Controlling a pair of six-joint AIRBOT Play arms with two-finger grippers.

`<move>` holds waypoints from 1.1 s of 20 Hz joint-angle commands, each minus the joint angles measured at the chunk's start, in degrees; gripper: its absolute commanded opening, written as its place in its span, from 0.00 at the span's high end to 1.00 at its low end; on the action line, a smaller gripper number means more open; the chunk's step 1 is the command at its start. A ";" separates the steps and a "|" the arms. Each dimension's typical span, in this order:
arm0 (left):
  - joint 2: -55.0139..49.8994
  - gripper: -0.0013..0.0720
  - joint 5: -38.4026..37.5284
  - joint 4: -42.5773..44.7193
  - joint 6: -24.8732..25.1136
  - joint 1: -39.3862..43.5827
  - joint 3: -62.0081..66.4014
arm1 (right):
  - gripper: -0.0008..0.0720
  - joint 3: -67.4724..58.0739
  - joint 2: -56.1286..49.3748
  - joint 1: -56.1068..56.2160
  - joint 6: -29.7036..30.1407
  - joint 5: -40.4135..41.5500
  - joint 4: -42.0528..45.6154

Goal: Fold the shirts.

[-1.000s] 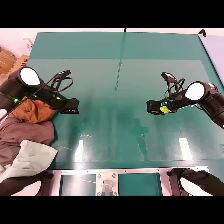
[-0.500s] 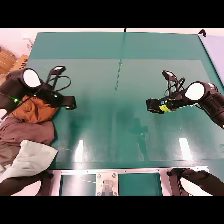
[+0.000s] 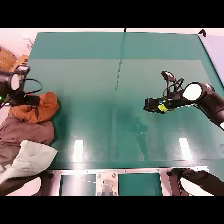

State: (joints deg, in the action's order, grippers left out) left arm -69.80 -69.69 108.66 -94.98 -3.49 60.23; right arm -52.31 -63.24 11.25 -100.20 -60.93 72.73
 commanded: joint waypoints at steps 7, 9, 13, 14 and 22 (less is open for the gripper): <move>-6.62 0.95 7.76 -9.01 8.59 -7.39 -4.66 | 0.85 -0.11 -0.76 -1.73 -0.07 2.21 -0.31; -6.49 0.96 4.94 -13.20 10.60 -7.39 0.52 | 0.96 -0.72 -0.74 -4.13 -0.04 1.18 -0.33; -4.59 0.96 -1.66 -30.93 16.28 -2.45 15.54 | 0.97 -4.09 -0.63 -10.95 1.11 -3.37 -0.31; -4.00 0.96 -2.29 -32.76 16.44 1.27 18.93 | 0.97 -5.35 -0.63 -12.90 1.49 -4.15 -0.33; -4.90 0.96 4.15 -41.75 16.39 33.55 29.33 | 0.97 -10.21 -0.63 -22.10 1.90 -8.24 -0.33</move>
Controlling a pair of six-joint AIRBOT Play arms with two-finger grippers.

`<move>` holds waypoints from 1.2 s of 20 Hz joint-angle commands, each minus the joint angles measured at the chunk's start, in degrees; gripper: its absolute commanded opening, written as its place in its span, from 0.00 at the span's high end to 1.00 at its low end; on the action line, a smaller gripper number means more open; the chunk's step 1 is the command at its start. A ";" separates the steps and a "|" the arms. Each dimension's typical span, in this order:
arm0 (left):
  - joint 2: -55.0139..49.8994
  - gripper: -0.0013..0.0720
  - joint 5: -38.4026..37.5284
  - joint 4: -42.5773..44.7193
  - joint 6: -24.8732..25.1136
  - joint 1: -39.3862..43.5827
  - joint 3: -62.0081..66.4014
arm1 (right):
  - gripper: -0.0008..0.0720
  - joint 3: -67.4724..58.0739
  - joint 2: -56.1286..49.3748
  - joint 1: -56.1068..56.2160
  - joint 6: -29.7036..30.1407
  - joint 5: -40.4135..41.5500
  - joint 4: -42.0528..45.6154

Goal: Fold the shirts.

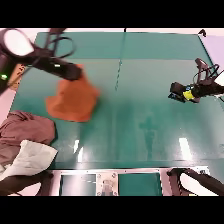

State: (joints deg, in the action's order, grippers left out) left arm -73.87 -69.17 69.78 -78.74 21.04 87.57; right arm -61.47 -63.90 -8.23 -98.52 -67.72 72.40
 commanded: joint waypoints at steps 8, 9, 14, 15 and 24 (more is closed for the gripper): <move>-9.90 0.00 3.91 -3.89 -0.94 7.93 2.36 | 0.42 -0.94 -0.35 -3.91 0.20 -1.46 -0.22; -9.90 0.00 1.44 -3.19 -1.03 4.96 3.21 | 0.42 -0.92 -0.94 -4.85 0.20 -1.84 -0.50; -10.03 0.00 -6.80 -2.84 -2.23 -11.69 -1.49 | 0.42 4.26 -5.62 -6.16 5.09 -2.16 -7.58; -10.05 0.00 -5.22 -2.99 -2.23 -13.16 -4.92 | 0.42 6.84 -6.40 -5.81 7.23 -0.90 -10.64; -21.24 0.01 13.46 -36.50 13.75 -11.04 -23.41 | 0.42 19.78 -14.80 1.73 20.17 4.07 -27.65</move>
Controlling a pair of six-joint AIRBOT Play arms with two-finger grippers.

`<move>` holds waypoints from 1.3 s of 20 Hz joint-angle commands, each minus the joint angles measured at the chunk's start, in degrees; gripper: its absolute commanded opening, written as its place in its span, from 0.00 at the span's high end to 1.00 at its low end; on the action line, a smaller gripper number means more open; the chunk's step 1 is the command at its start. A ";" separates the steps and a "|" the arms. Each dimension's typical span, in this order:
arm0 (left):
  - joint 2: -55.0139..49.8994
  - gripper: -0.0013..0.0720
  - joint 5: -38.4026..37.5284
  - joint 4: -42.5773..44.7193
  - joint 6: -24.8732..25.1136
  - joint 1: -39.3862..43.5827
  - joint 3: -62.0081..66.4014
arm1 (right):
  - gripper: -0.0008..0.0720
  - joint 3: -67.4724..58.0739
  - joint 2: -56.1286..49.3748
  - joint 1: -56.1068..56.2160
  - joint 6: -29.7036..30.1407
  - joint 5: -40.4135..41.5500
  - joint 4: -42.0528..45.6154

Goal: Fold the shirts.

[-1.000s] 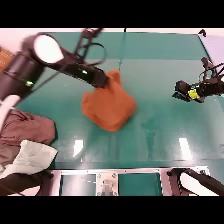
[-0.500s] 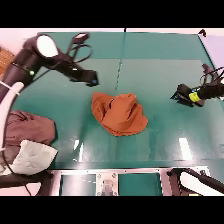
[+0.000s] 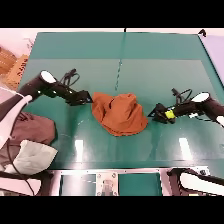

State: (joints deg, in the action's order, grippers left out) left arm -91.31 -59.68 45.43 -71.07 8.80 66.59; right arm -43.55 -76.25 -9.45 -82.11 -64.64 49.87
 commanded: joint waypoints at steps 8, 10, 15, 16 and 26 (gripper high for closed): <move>-4.96 0.96 6.16 -12.68 6.91 3.19 0.52 | 0.96 0.90 -3.67 5.05 7.56 0.61 -7.74; -3.04 0.96 0.72 -11.15 6.12 0.17 3.72 | 0.96 -1.33 -2.62 1.84 7.80 -3.93 -7.74; 10.93 0.96 -6.93 -4.31 1.25 -5.62 8.48 | 0.97 -9.60 9.90 -7.37 7.58 -10.40 -11.37; 14.38 0.96 -7.43 -4.31 0.55 -5.95 9.14 | 0.96 -11.69 13.57 -8.87 7.58 -10.60 -13.92; 43.10 0.96 -5.84 -6.49 -2.38 -5.92 33.11 | 0.96 -43.93 36.79 -12.24 7.69 -9.90 -19.19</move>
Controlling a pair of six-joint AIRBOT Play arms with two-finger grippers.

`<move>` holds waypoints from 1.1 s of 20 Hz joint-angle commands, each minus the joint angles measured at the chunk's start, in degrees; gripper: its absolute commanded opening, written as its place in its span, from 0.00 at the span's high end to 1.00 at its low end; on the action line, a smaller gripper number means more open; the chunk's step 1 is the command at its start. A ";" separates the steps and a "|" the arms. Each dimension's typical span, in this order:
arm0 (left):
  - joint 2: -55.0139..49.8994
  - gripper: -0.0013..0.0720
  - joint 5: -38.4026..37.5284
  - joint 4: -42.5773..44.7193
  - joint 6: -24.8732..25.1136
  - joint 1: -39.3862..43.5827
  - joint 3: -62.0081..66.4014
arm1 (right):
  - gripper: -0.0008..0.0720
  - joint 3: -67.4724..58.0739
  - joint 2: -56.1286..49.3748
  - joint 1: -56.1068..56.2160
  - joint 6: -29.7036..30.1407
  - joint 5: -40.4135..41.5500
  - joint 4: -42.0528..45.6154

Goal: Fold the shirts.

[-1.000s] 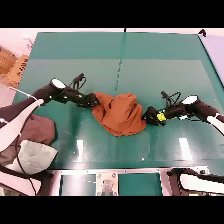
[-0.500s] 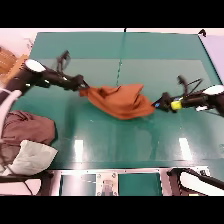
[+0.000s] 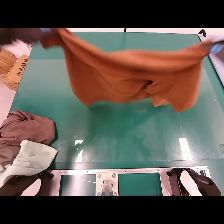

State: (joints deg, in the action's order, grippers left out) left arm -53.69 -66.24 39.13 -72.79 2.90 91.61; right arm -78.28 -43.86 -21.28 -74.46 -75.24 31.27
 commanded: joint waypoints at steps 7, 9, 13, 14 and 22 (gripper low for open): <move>4.57 0.96 -1.38 13.07 -0.66 -0.02 18.21 | 0.96 -15.04 4.13 -0.42 -0.04 0.63 -0.17; 0.52 0.96 -4.42 17.62 -0.66 -0.02 18.18 | 0.96 -10.21 2.34 -0.15 0.17 0.68 -0.22; -16.20 0.95 -10.82 15.56 2.38 -0.02 18.18 | 0.96 6.58 -5.38 3.08 5.49 4.57 -0.17; -22.03 0.95 -11.41 14.58 2.82 0.04 18.18 | 0.96 11.13 -8.72 4.61 7.76 7.28 -0.17; -55.60 0.95 4.74 13.53 0.02 7.43 18.21 | 0.94 13.68 -42.12 8.41 14.56 21.44 -0.83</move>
State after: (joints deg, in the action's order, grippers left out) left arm -101.01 -69.06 53.41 -70.63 8.51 109.75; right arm -63.00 -75.72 -13.37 -61.84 -57.23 30.81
